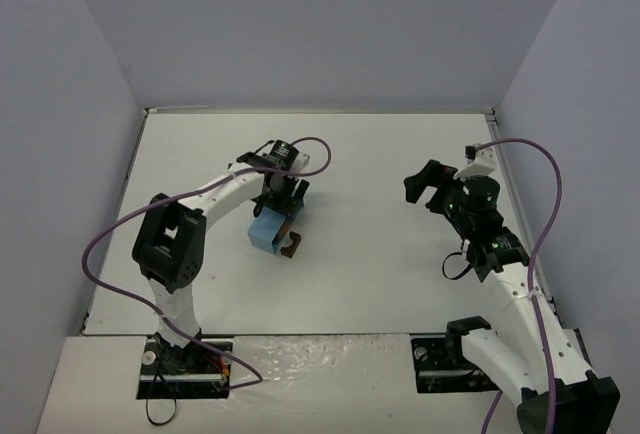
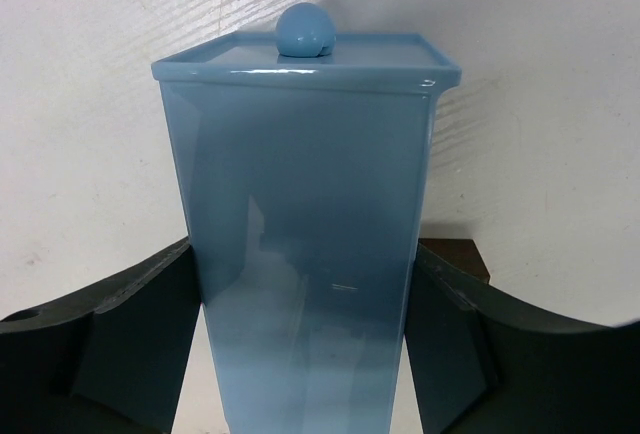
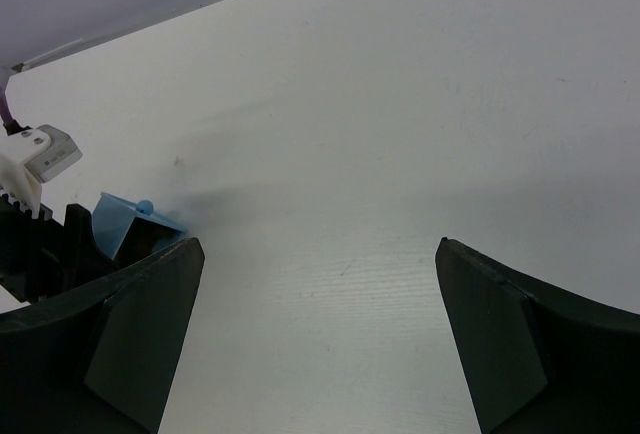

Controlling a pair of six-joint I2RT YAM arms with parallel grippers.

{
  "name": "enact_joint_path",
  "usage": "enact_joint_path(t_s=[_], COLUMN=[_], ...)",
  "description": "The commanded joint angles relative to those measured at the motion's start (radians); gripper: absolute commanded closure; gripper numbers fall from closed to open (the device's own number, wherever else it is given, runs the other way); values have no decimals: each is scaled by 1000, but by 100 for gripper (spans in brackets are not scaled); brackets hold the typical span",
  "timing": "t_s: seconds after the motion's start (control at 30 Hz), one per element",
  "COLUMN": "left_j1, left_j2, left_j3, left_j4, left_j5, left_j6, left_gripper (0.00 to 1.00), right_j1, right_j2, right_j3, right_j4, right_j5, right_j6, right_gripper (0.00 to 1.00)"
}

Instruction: Build the wood block tower

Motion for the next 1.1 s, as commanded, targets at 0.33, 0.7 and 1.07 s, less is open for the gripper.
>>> enact_joint_path(t_s=[0.33,0.7,1.07], left_j1=[-77,-188,-241], left_j2=[-66,30,111], left_j3=[45,170,283], left_j4=[-75,-184,-326], left_j5=[-404,-641,-775], left_j6=[-108,-238,-332], left_gripper=[100,100,100], right_j1=[3,3,1], right_j2=[-78,-140,-275], right_j3=[22,58,-13], right_j4=[-14,-226,-250], right_j5=[24,144,144], right_j6=[-28,-70,-54], right_gripper=[0,0,0])
